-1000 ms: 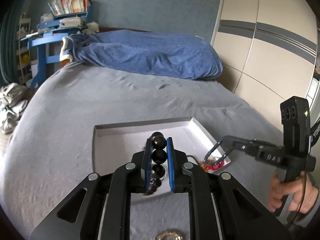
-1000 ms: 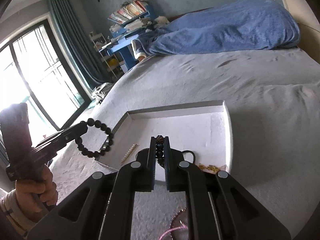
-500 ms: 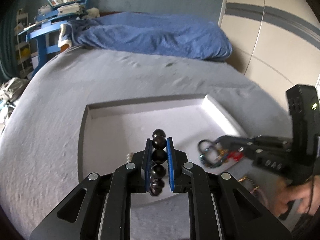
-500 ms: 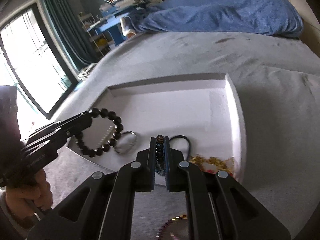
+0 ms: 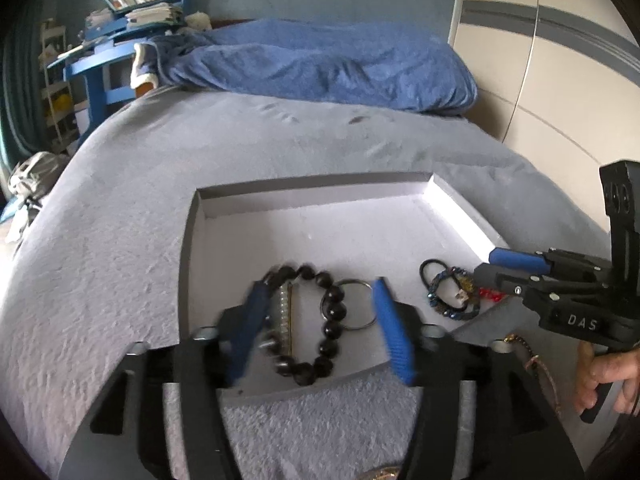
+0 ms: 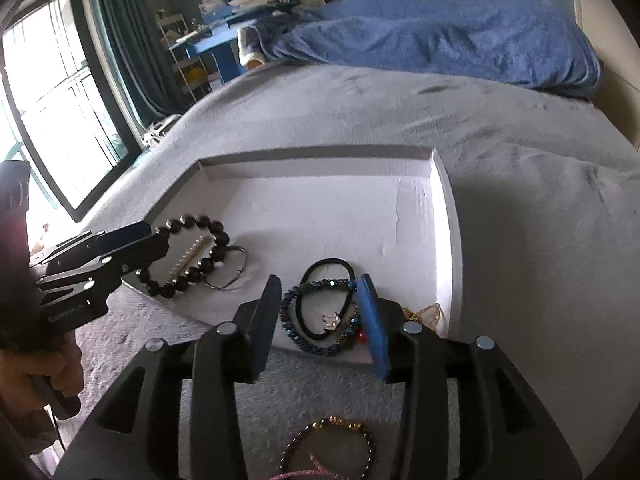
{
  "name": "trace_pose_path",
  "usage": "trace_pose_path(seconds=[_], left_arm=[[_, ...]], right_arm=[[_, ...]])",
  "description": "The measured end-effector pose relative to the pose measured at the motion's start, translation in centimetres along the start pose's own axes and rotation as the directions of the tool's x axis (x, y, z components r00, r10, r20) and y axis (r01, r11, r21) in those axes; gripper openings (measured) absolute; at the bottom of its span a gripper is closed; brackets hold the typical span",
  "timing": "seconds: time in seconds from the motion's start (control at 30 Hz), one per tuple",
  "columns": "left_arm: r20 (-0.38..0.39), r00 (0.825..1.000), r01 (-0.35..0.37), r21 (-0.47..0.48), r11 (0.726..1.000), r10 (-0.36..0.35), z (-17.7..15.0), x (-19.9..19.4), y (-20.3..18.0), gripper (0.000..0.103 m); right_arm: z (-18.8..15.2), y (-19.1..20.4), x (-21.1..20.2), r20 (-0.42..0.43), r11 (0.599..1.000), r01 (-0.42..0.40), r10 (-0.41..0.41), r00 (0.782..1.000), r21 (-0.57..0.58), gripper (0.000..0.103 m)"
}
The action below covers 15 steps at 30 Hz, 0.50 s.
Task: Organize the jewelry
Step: 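Open both grippers to release the bracelets into the tray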
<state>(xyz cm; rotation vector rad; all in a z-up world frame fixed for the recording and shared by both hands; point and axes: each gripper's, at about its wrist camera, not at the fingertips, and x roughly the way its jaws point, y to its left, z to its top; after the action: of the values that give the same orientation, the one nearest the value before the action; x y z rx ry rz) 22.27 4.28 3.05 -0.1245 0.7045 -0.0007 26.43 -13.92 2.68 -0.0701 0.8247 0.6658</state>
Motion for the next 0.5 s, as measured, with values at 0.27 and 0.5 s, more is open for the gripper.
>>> trace_pose_path(seconds=[0.27, 0.5], left_arm=[[0.051, 0.999, 0.009, -0.027, 1.0, -0.008, -1.2, -2.9, 0.7, 0.077], [0.054, 0.998, 0.023, -0.033, 0.999, -0.021, -3.7, -5.0, 0.7, 0.078]], right_arm=[[-2.4, -0.8, -3.8, 0.088, 1.0, 0.01, -0.011, 0.996, 0.018, 0.062], [-5.5, -2.7, -6.3, 0.1, 0.996, 0.018, -0.027, 0.995, 0.086, 0.068]])
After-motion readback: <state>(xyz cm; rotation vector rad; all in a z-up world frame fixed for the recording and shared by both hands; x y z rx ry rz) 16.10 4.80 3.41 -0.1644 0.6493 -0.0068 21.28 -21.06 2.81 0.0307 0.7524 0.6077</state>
